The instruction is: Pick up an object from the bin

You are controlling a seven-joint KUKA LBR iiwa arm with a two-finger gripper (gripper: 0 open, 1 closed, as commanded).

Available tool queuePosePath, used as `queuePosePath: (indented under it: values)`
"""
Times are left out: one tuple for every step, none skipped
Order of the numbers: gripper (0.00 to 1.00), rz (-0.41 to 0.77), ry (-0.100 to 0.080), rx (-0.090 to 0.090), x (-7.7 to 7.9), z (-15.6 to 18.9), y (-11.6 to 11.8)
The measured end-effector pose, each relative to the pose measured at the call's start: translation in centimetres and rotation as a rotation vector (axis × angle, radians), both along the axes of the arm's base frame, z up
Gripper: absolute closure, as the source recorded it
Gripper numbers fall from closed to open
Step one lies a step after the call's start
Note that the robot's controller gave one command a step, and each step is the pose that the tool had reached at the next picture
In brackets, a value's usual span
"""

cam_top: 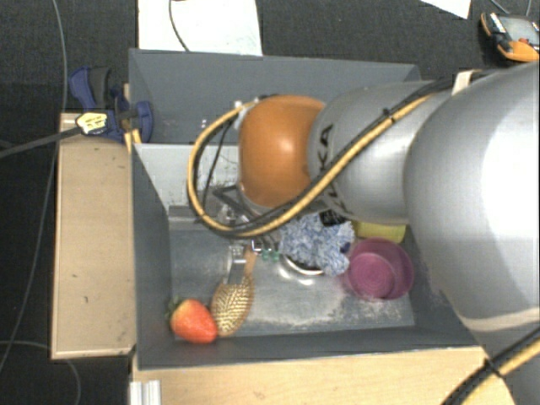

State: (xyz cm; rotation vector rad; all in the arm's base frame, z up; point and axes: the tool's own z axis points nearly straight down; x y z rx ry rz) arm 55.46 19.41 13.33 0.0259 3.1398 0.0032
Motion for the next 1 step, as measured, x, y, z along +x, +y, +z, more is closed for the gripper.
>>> queuePosePath:
  values:
    - [0.0, 0.0, 0.0, 0.0, 0.0, 0.0, 0.0]
